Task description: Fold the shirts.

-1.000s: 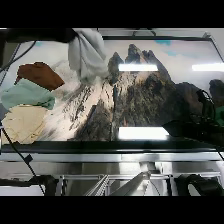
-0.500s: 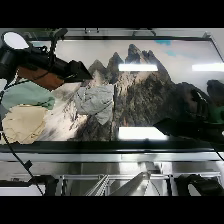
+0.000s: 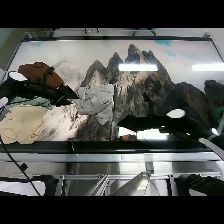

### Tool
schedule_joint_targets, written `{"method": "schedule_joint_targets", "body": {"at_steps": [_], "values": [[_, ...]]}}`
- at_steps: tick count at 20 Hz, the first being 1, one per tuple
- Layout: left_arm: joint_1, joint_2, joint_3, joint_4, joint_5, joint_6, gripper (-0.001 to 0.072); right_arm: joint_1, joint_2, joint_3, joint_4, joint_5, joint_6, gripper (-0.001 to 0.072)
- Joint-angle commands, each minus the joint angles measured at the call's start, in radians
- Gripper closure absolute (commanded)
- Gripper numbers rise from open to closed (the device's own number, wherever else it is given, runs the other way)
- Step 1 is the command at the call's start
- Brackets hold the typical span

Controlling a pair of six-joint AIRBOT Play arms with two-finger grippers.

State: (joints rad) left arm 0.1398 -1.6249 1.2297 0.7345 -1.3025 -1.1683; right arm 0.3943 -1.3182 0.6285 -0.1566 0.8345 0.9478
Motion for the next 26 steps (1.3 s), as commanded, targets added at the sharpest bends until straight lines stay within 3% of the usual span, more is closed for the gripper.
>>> {"method": "schedule_joint_targets", "body": {"at_steps": [1, 9, 15, 17, 19, 22, 23, 24, 25, 26], "values": [[-0.023, -0.098, -0.009, -0.056, 0.109, 0.056, 0.0004, 0.140, -0.248, 0.127, 0.211, -0.050, -0.123, 0.0345], [-0.153, -0.337, 0.288, -0.055, 0.051, 0.067, 0.0006, 0.175, -0.381, 0.325, 0.213, -0.211, -0.071, 0.0346], [-0.125, -0.377, 0.364, -0.055, -0.068, 0.059, 0.0009, 0.095, -0.379, 0.325, 0.096, -0.125, 0.032, 0.0346], [-0.105, -0.377, 0.364, -0.056, -0.085, 0.060, 0.0278, 0.038, -0.362, 0.325, 0.085, -0.044, 0.048, 0.0345], [-0.089, -0.377, 0.364, -0.058, -0.094, 0.060, 0.0282, -0.011, -0.351, 0.325, 0.063, 0.004, 0.049, 0.0345], [-0.085, -0.377, 0.364, -0.058, -0.110, 0.061, 0.0287, -0.027, -0.366, 0.325, -0.010, -0.037, 0.107, 0.0345], [-0.090, -0.377, 0.364, -0.060, -0.110, 0.061, 0.0438, -0.022, -0.380, 0.325, -0.005, -0.044, 0.108, 0.0345], [-0.093, -0.377, 0.364, -0.076, -0.109, 0.072, 0.0637, -0.014, -0.397, 0.325, -0.004, -0.049, 0.109, 0.0345], [-0.094, -0.377, 0.364, -0.110, -0.110, 0.080, 0.0682, -0.004, -0.415, 0.325, 0.000, -0.050, 0.109, 0.0344], [-0.094, -0.377, 0.364, -0.153, -0.110, 0.088, 0.0683, 0.005, -0.432, 0.325, 0.018, -0.043, 0.108, 0.0372]]}}
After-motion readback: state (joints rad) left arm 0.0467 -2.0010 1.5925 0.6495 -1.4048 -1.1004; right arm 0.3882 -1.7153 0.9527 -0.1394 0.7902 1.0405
